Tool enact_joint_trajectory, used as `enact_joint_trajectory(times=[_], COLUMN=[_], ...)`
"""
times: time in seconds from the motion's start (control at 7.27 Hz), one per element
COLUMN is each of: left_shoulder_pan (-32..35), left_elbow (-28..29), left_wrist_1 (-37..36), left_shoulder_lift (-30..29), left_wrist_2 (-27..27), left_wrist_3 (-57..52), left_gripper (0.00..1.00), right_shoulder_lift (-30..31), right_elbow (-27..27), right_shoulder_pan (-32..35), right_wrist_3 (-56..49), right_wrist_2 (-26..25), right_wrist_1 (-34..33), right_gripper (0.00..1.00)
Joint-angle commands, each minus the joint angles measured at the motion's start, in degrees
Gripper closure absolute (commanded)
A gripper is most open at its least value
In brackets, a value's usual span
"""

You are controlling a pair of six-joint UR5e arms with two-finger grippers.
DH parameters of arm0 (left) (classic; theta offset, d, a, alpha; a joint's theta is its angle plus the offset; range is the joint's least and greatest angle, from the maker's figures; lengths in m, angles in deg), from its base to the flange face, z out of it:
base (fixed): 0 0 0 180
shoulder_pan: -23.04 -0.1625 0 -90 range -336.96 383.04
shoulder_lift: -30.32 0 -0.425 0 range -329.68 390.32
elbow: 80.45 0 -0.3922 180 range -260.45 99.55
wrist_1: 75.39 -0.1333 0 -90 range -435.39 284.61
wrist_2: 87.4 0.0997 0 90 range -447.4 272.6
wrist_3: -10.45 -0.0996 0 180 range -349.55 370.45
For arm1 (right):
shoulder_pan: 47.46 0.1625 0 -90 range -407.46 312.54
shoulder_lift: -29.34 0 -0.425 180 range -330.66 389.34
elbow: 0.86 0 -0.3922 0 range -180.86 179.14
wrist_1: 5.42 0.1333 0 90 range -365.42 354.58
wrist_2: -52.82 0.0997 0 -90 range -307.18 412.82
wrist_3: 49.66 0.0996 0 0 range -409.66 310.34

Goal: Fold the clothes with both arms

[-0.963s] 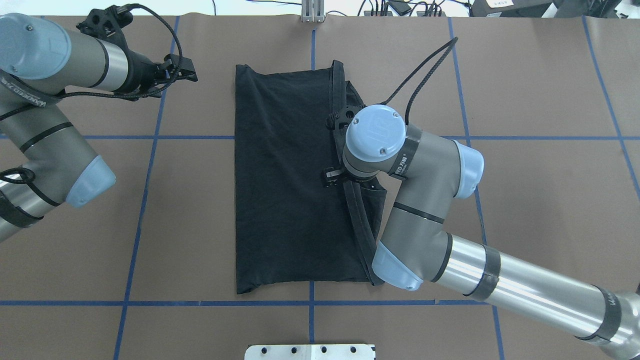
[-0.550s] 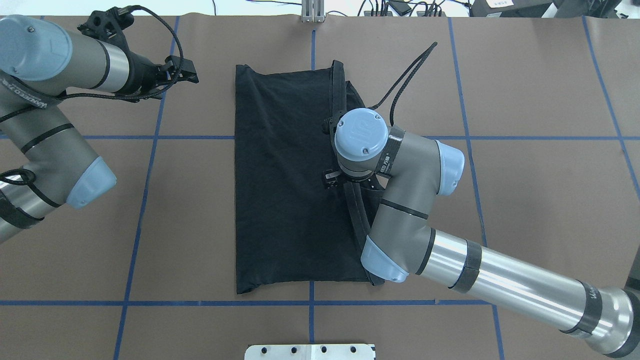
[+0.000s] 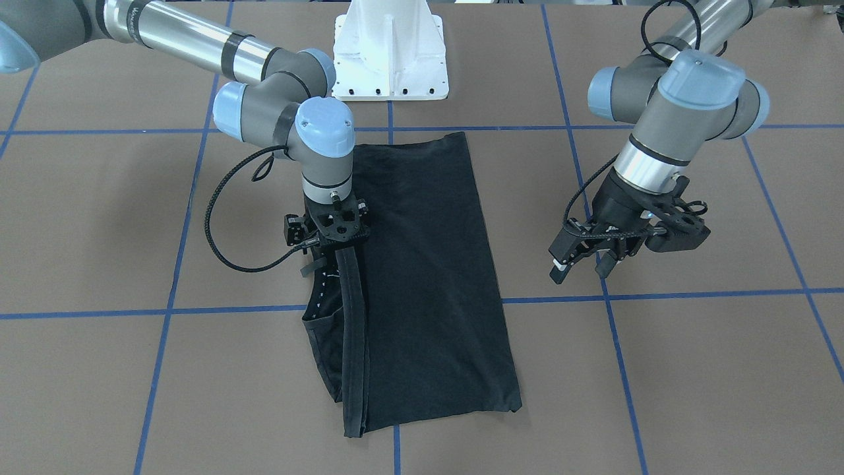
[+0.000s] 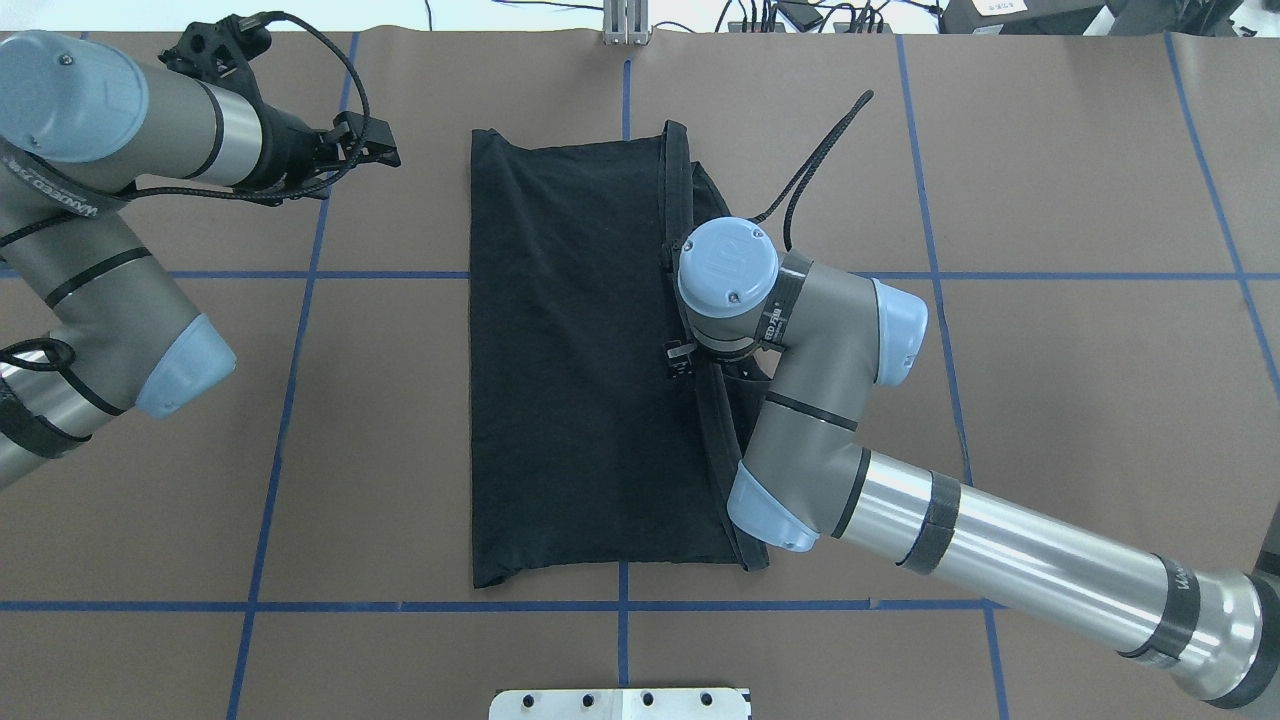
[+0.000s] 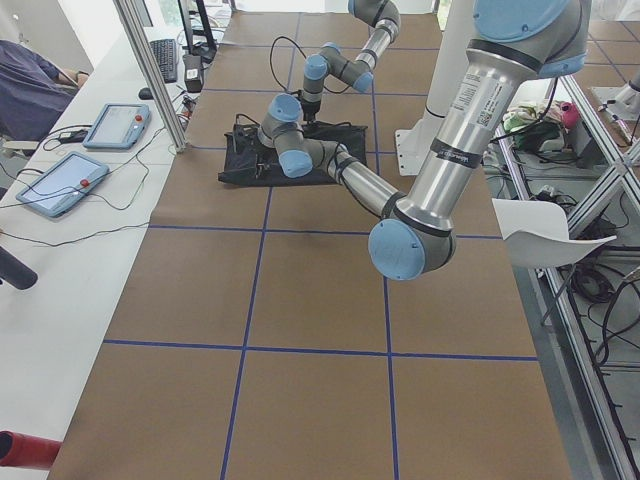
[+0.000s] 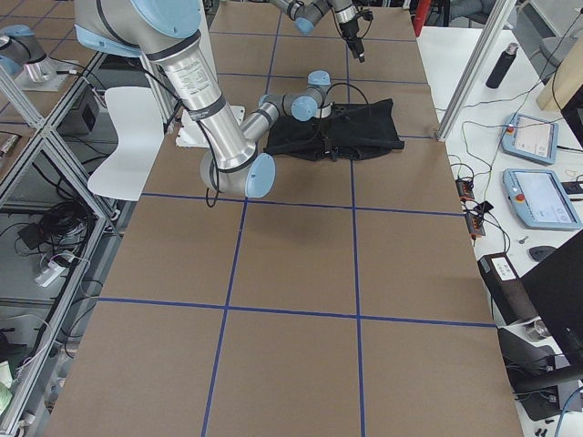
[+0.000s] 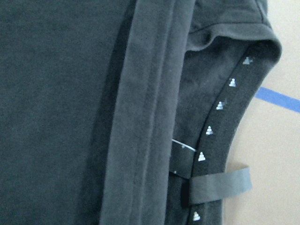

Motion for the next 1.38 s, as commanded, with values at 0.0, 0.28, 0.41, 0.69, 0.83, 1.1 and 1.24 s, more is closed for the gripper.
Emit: enact_joint_trajectory(times=[0.0,0.28,0.41,0.69,0.83,1.1,1.24], left_shoulder_pan=[0.0,-0.1,-0.1,-0.1,-0.1,-0.1,-0.1], left_elbow=[0.0,-0.3,-0.5,-0.5,-0.5,-0.6,-0.5], left_wrist_1=[0.0,0.0,0.0,0.0,-0.1,-0.1,0.0], left_shoulder_lift=[-0.4,-0.6,-0.7,-0.7,-0.6,-0.6,-0.6], left_wrist_2=[0.0,0.0,-0.1,-0.2,-0.2,-0.2,-1.0], left_wrist_3=[0.1,0.2,0.7,1.6,1.5,1.6,1.6], left_gripper=[0.00,0.00,0.00,0.00,0.00,0.00,0.00], right_shoulder_lift=[0.5,5.1,8.1,11.5,11.6,11.6,11.6], right_elbow=[-0.2,0.9,2.8,9.0,10.6,13.2,14.8], right_shoulder_pan=[1.7,5.5,6.8,11.1,11.8,11.3,9.6], right_wrist_3=[-3.5,-7.8,-9.2,-12.9,-12.9,-11.5,-8.7], right_wrist_2=[0.6,3.8,4.0,9.9,11.4,11.4,11.3], right_wrist_1=[-1.0,-0.4,-0.2,-0.9,-1.0,-1.6,-2.1], right_gripper=[0.00,0.00,0.00,0.00,0.00,0.00,0.00])
